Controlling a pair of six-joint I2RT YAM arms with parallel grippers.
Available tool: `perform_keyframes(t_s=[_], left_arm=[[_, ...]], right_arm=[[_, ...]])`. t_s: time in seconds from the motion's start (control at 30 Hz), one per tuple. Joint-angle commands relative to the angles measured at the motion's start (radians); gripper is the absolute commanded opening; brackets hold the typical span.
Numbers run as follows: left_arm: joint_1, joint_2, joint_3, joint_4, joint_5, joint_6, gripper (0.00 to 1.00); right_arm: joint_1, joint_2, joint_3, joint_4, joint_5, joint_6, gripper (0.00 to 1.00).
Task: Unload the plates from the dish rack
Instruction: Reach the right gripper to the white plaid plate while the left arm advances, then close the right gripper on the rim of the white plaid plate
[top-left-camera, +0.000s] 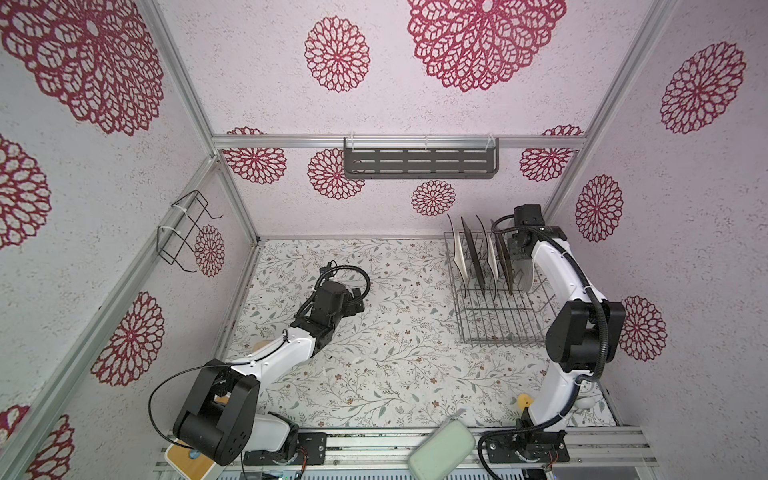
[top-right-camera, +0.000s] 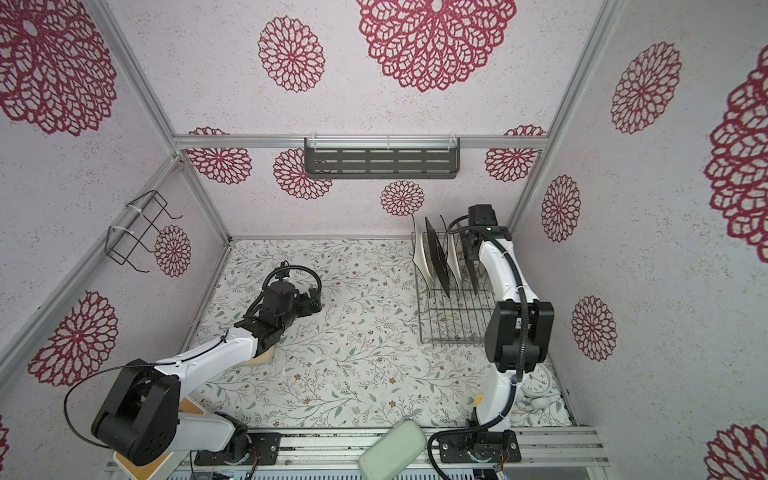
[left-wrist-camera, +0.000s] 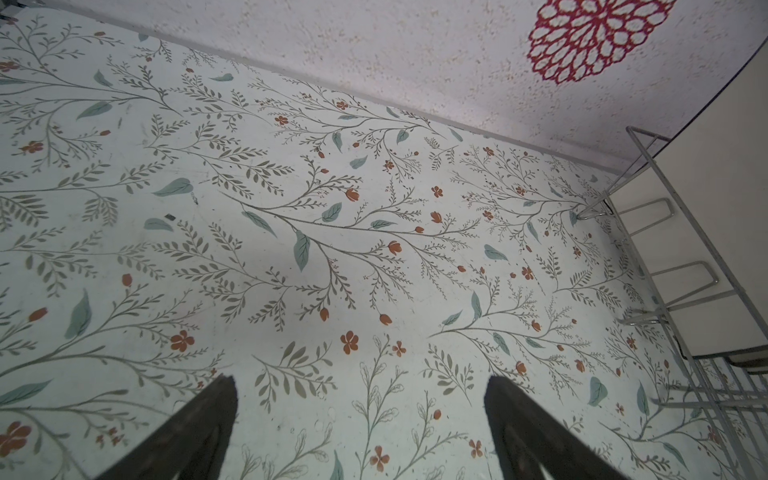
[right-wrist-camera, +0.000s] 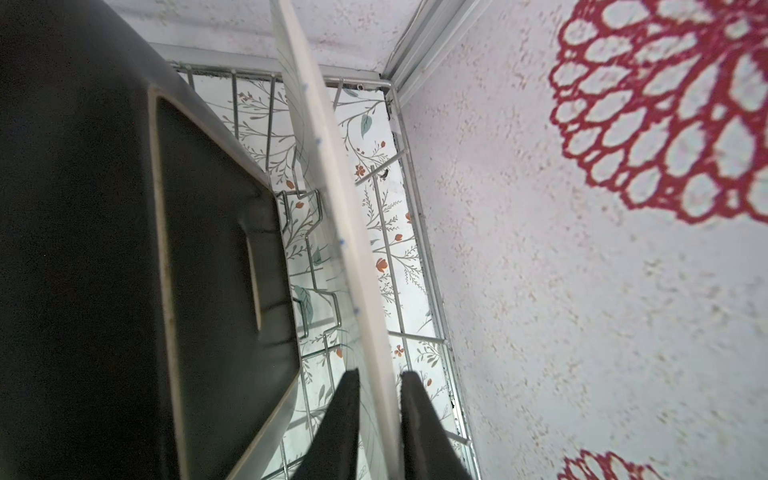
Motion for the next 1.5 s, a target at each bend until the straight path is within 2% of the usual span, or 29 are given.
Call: perform_keyframes(t_s=[0.0,0.27,0.6,1.47], left_arm=[[-0.009,-0.012,0.011,0.001,0.000,-0.003,0.97],[-0.009,-0.013,0.026,-0.015,-0.007,0.005,0.97],[-0.009,-0.024,0.034,-0.034,-0.019,0.006,0.97],[-0.013,-0.115,0.080,-0.154,-0.043,0.010,0.97]], right_arm=[[-0.003,0.007,0.037,-0.015,0.041,-0.023,0.19],[-0.004,0.007,0.052,-0.019,0.051,-0.048,0.06],[-0.004,0.005,0.053,-0.018,0.068,-0.091,0.00],[-0.001,-0.136,0.020,0.065,0.094,-0.143,0.00]])
